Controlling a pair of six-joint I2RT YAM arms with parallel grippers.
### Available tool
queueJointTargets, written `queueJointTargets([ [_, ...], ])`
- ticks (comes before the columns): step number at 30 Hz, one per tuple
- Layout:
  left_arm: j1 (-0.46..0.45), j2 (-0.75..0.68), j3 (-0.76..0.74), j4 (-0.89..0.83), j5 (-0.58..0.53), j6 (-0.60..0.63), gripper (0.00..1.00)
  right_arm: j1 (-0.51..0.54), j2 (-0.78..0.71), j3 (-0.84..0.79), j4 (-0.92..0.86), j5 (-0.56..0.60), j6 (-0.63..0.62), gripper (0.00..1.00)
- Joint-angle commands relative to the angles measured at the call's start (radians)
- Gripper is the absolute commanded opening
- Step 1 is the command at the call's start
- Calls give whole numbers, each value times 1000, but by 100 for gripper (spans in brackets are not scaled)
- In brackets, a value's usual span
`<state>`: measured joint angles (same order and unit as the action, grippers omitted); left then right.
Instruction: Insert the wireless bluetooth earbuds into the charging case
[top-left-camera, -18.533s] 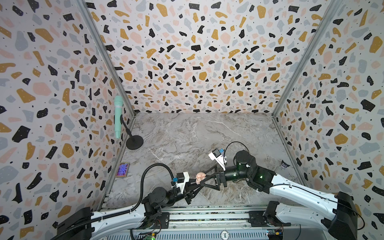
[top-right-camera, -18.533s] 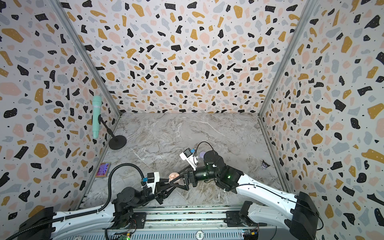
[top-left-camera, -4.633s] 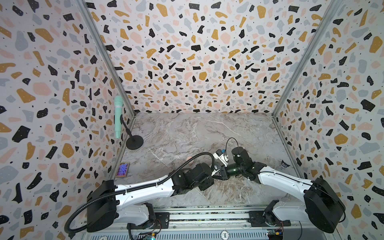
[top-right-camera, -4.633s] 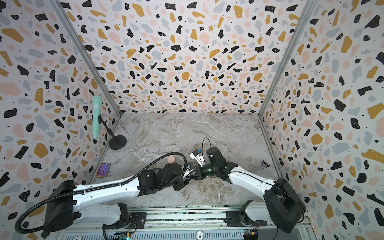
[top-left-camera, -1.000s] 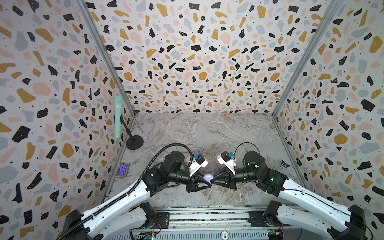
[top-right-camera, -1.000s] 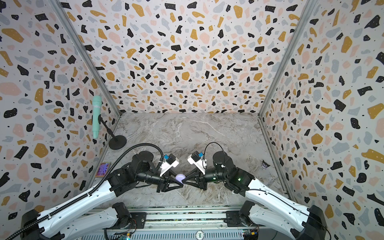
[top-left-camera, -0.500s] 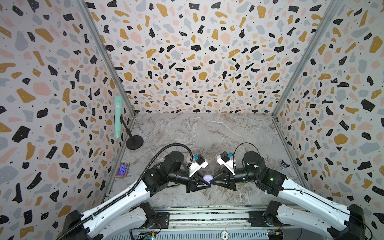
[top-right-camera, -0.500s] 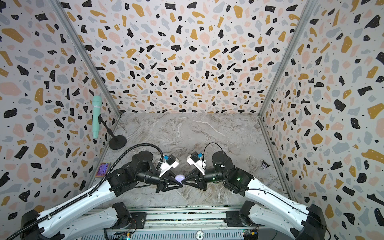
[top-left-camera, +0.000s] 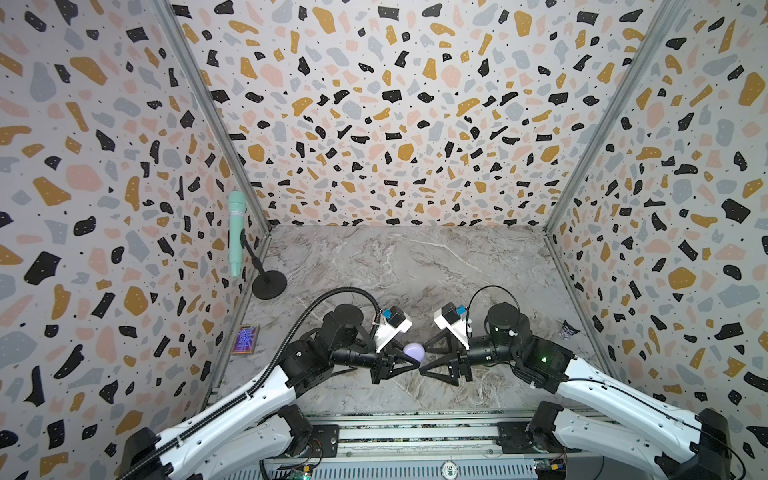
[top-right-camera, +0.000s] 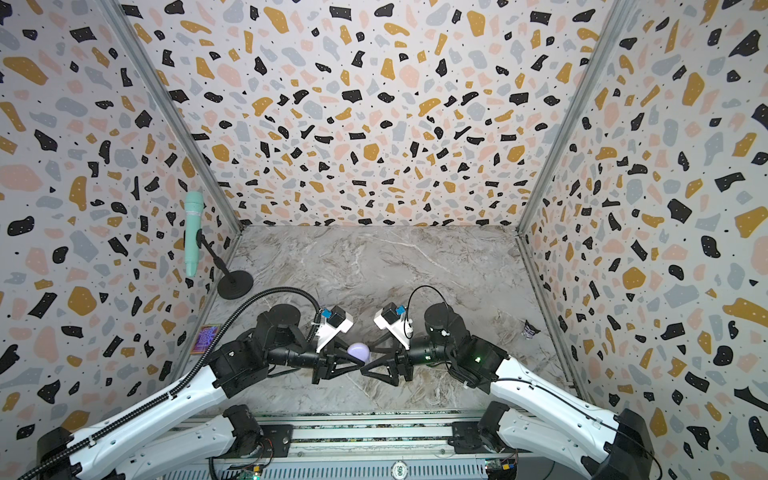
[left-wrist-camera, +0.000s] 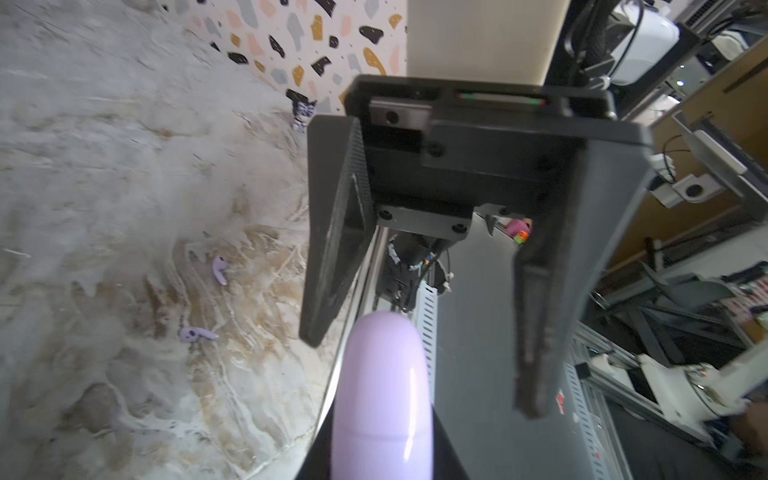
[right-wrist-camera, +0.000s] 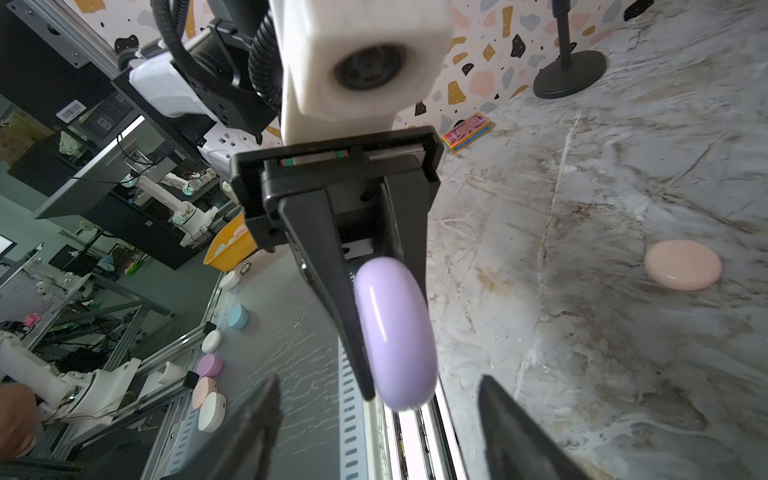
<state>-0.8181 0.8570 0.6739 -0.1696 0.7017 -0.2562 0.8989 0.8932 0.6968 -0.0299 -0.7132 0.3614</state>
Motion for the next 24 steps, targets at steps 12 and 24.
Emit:
queueJointTargets([
  [12,2,-214,-305,567,-192,141,0,70,-79,61,-45,157,-51,99],
  [24,-9,-353,-477,718,-122,164,0,324,27,145,-114,714,-220,99],
])
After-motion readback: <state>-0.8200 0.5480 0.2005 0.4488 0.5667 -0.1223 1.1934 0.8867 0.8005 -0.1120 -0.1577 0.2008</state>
